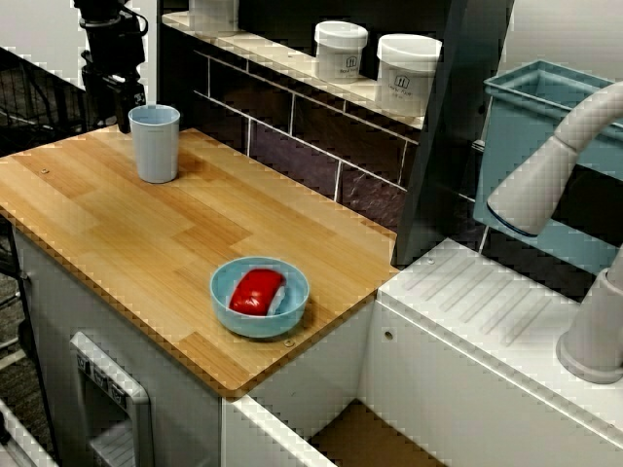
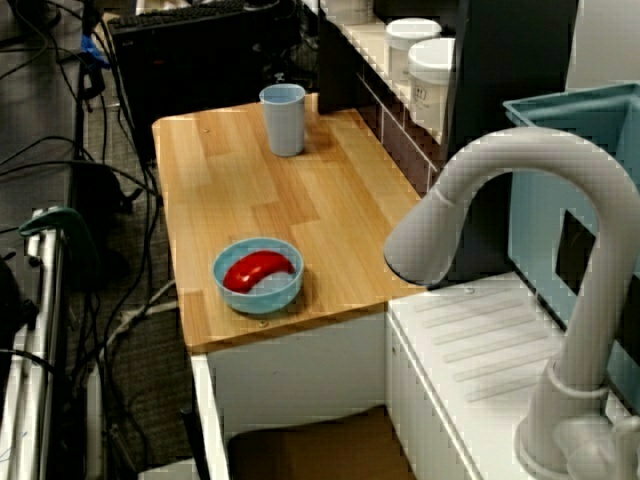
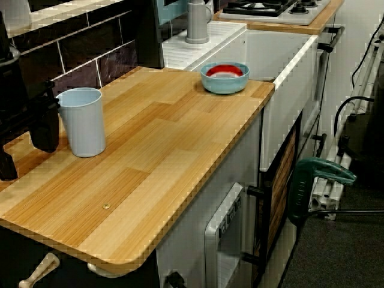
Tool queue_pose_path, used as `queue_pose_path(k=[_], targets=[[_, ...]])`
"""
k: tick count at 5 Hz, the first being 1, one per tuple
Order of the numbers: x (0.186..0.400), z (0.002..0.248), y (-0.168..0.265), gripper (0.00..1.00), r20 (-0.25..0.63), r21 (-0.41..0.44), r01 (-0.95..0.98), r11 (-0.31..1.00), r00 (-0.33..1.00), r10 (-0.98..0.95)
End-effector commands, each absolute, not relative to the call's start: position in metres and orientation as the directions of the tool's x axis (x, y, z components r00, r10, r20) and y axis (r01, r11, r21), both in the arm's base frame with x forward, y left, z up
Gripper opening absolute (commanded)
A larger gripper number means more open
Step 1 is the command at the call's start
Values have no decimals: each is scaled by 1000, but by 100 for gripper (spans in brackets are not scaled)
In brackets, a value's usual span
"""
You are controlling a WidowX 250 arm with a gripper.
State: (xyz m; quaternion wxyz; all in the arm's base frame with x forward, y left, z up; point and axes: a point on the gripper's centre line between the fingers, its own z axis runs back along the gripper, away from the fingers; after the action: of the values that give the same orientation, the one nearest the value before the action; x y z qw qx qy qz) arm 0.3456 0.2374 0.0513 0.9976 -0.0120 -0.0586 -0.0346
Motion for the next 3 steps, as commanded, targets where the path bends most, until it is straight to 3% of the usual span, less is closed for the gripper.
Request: queue_pose_path(k=[1,3], targets=[[337,58,224,100,126,-15,111,994,986,-109],[332,71,182,100,128,-33,187,982,975,-181]])
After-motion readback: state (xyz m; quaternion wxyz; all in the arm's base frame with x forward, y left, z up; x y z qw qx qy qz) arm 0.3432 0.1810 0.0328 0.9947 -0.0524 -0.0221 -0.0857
